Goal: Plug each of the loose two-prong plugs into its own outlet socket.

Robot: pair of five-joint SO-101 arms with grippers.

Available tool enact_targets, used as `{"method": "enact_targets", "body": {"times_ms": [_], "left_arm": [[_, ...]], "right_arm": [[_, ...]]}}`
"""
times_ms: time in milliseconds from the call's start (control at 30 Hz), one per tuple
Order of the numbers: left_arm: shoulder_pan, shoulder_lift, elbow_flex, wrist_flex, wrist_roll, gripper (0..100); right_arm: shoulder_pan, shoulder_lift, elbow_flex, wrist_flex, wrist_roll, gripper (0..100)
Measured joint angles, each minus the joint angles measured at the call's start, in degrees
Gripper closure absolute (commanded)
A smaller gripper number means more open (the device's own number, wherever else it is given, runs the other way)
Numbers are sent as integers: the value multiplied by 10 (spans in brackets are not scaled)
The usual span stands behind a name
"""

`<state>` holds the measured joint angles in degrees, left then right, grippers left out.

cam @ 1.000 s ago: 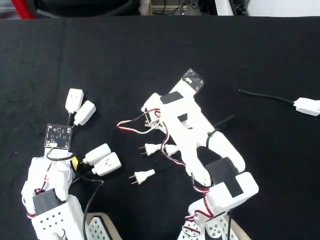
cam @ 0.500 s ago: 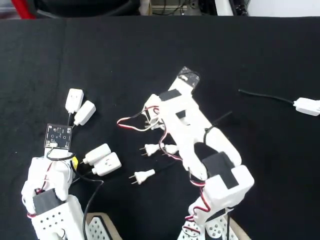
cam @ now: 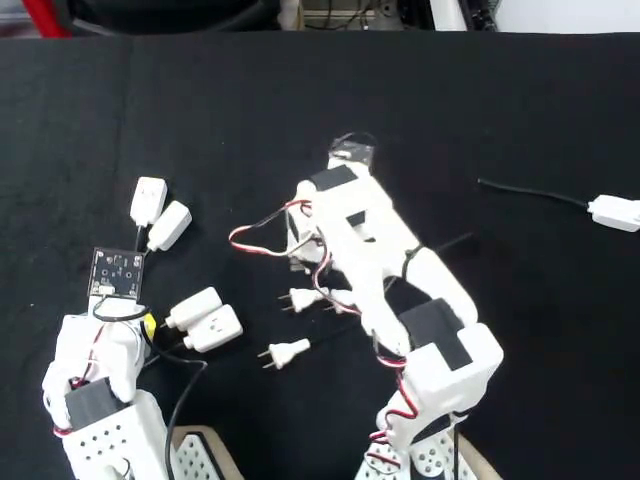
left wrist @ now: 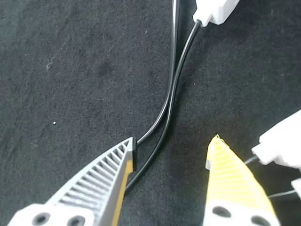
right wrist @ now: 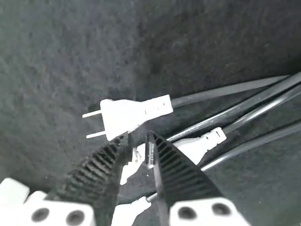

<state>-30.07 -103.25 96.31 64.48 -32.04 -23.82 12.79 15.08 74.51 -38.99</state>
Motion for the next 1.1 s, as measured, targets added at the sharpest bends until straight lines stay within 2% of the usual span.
{"method": "enact_targets", "body": {"times_ms": [300,533,700,867,967,1100], "left_arm": [[0,0,0,0,0,751],[0,0,0,0,0,751],[0,0,0,0,0,751],[0,0,0,0,0,751],[0,0,0,0,0,751],[0,0,0,0,0,751]], "right_arm": [[0,0,-26,21,-3,868],[4,0,-43,45,-84,868],[4,0,-43,22,-131,868],[4,0,-20,-50,-184,868],[4,0,10,-92,-194,868],[5,0,12,-98,-197,868]]}}
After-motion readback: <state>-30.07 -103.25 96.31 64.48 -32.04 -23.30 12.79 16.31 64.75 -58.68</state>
